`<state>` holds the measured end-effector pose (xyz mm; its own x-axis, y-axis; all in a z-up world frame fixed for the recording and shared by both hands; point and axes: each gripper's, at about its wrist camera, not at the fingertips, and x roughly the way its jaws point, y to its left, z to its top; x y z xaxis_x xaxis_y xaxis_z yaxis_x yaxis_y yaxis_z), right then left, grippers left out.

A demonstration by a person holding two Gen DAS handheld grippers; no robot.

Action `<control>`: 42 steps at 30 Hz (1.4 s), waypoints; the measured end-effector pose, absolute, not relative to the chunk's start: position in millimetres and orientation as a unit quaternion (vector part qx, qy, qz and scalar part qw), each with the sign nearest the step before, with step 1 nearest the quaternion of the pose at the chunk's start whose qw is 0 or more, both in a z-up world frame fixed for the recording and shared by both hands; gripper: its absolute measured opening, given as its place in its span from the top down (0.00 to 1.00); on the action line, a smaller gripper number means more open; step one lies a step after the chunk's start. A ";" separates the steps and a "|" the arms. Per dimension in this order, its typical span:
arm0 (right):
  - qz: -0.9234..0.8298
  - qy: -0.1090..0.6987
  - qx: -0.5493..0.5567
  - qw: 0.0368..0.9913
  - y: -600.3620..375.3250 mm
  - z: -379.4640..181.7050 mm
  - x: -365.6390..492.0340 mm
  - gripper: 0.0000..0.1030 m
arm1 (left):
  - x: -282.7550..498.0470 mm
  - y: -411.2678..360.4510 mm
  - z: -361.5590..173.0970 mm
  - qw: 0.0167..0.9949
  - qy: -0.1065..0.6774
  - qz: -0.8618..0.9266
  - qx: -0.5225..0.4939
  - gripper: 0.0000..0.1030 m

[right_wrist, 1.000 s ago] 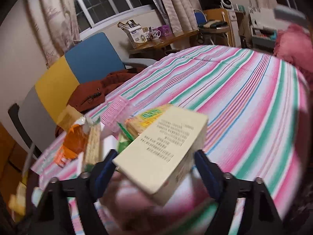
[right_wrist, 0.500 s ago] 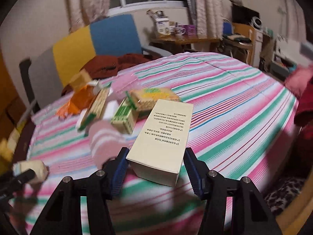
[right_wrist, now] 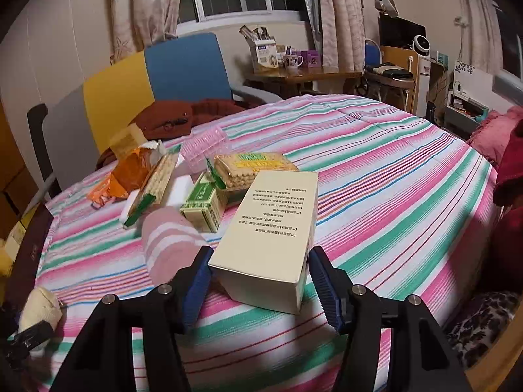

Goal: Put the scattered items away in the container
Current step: 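Lift the sock with the left tool while the right tool lifts the box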

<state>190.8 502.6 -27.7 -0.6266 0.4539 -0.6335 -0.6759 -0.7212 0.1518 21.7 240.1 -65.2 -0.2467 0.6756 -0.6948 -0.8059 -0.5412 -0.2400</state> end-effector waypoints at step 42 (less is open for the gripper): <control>0.878 0.191 -0.313 0.308 496.3 -24.4 198.8 0.30 | 51.1 219.3 -67.4 0.457 0.078 0.800 -0.381 0.43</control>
<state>198.8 496.3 -24.4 -0.6134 0.4217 -0.6677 -0.6612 -0.7365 0.1423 51.1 219.3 -67.4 -0.2928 0.6720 -0.6802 -0.7903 -0.5705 -0.2235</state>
